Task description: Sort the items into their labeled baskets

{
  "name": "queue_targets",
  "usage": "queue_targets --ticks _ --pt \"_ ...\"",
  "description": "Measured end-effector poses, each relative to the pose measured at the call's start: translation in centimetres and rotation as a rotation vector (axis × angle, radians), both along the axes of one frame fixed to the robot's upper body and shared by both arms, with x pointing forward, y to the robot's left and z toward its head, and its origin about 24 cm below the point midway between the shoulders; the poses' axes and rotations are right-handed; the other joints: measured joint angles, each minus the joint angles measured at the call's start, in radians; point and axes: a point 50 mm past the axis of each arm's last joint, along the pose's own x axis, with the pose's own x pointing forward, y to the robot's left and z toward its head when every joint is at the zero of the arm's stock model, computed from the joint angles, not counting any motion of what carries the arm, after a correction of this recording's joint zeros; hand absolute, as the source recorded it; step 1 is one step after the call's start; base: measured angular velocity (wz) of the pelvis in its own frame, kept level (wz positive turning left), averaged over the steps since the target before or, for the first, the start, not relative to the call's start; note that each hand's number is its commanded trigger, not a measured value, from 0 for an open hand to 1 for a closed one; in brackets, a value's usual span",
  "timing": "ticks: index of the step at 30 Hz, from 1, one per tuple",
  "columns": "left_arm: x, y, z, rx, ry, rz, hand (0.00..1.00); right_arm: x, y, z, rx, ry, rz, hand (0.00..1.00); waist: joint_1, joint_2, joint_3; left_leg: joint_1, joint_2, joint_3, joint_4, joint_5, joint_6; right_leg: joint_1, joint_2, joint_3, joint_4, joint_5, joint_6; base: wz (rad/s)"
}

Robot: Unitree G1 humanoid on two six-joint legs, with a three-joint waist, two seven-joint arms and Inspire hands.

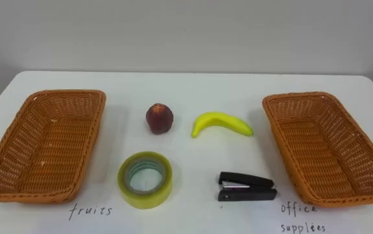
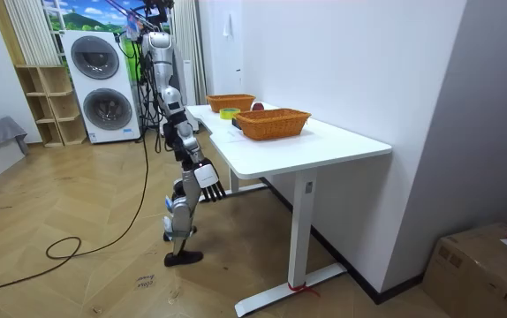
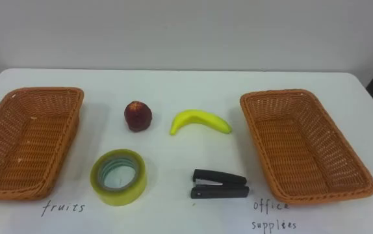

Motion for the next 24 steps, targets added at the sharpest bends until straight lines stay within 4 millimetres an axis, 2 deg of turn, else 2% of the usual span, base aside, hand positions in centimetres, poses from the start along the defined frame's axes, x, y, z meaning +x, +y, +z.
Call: queue_targets --ticks 17,18,22,24 --pt "0.2 0.1 0.1 0.017 -0.024 -0.006 0.0 -0.1 -0.1 0.0 0.008 -0.009 -0.045 0.0 -0.001 0.0 -0.0038 -0.005 0.0 0.001 -0.003 0.0 0.0 -0.009 0.001 0.003 0.002 0.0 0.0 0.0" --pt "0.2 0.2 0.1 0.022 -0.025 -0.005 0.0 -0.3 -0.1 0.0 0.008 -0.011 -0.056 0.0 -0.002 -0.003 -0.0065 -0.007 0.0 0.001 -0.007 0.002 0.002 -0.014 0.0 0.002 0.004 0.0 0.0 0.0" --pt "0.0 0.6 0.2 0.038 -0.033 0.031 0.0 -1.5 -0.6 0.0 0.007 -0.005 -0.156 0.0 -0.004 -0.01 -0.0084 -0.003 0.0 0.002 -0.016 0.003 0.004 -0.014 0.0 0.002 0.004 0.0 0.0 -0.01" --pt "-0.2 1.1 0.3 0.049 -0.05 0.068 0.0 -2.4 -1.3 0.2 -0.015 -0.009 -0.259 0.0 -0.008 -0.014 -0.0093 -0.001 0.0 0.009 -0.016 0.003 0.004 -0.014 0.0 0.003 0.004 0.0 0.0 -0.06"
